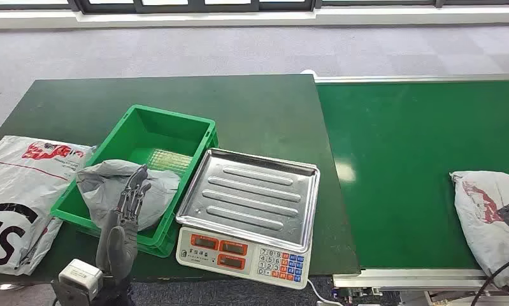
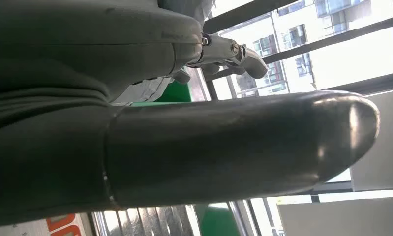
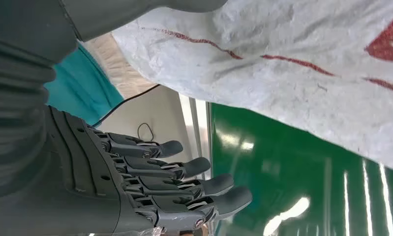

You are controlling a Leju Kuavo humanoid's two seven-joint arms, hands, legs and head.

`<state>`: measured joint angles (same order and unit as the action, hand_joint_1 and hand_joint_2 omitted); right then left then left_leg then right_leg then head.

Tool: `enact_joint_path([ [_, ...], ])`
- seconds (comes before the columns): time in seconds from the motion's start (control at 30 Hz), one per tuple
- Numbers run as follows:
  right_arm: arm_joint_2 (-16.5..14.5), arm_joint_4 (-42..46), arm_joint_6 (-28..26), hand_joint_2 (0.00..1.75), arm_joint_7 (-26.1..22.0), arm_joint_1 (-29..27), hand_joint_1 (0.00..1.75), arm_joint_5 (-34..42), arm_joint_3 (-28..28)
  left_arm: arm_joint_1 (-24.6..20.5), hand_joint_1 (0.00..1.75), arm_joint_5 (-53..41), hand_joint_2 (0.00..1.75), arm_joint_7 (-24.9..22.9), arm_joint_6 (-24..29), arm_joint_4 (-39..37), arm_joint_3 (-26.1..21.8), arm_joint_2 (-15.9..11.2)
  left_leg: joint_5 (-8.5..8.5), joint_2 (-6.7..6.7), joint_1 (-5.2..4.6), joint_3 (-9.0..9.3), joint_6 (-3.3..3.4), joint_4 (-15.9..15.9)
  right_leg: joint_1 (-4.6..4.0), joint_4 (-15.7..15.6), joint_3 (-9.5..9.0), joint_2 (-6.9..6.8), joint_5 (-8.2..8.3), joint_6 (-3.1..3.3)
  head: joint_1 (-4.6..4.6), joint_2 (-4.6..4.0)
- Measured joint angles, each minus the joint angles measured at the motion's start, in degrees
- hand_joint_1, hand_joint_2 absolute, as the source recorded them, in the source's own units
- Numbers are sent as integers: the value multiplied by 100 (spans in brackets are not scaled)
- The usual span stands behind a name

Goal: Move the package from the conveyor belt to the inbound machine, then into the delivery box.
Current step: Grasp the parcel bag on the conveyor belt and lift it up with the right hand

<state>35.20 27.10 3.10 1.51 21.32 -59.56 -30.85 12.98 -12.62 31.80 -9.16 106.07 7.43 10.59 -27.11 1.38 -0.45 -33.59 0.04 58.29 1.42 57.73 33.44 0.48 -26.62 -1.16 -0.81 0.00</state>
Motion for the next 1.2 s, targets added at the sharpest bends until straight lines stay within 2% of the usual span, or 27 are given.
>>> enact_joint_path([
  [0.27, -282, -217, 120, 175, 51, -74, 0, -31, 104, 161, 0, -22, 0, -207, 27, 182, 0, 20, 7, 19, 2, 47, -4, 1, -2, 0, 1, -9, 1, 2, 0, 0],
  [0.5, -353, -255, 222, 175, 33, -128, 0, -41, 135, 204, 0, -32, 0, -234, -4, 233, 0, 29, 7, 19, 2, 43, -4, 0, -1, 0, 1, -10, 0, 1, 0, 0],
  [0.7, -501, -215, 126, 175, -247, -115, 0, -25, 204, 222, 0, -117, 0, -301, -55, 233, -2, 50, 3, 16, 2, -2, -2, -1, -2, 0, -6, -15, -2, 0, 0, 0],
  [0.87, -908, 226, -134, 175, -335, -254, 0, 36, 298, 282, 0, -206, 0, -342, -137, 183, -2, 73, 11, 21, 8, 52, -8, 0, -7, 0, -5, -13, 0, 3, 0, 0],
  [1.0, -1220, 742, 214, 175, -51, -578, 0, -188, 533, 282, 0, -185, 0, -343, -212, 84, -2, 73, 13, 31, 10, 50, -12, 0, -8, 0, -4, -19, 0, 4, 1, 0],
  [1.2, -1373, 1274, 497, 175, 79, -868, 0, -403, 926, 266, 0, -131, 0, -376, -201, -54, -2, 72, 11, 21, 10, 48, -12, 0, -8, 0, -3, -17, -2, 6, 0, 0],
])
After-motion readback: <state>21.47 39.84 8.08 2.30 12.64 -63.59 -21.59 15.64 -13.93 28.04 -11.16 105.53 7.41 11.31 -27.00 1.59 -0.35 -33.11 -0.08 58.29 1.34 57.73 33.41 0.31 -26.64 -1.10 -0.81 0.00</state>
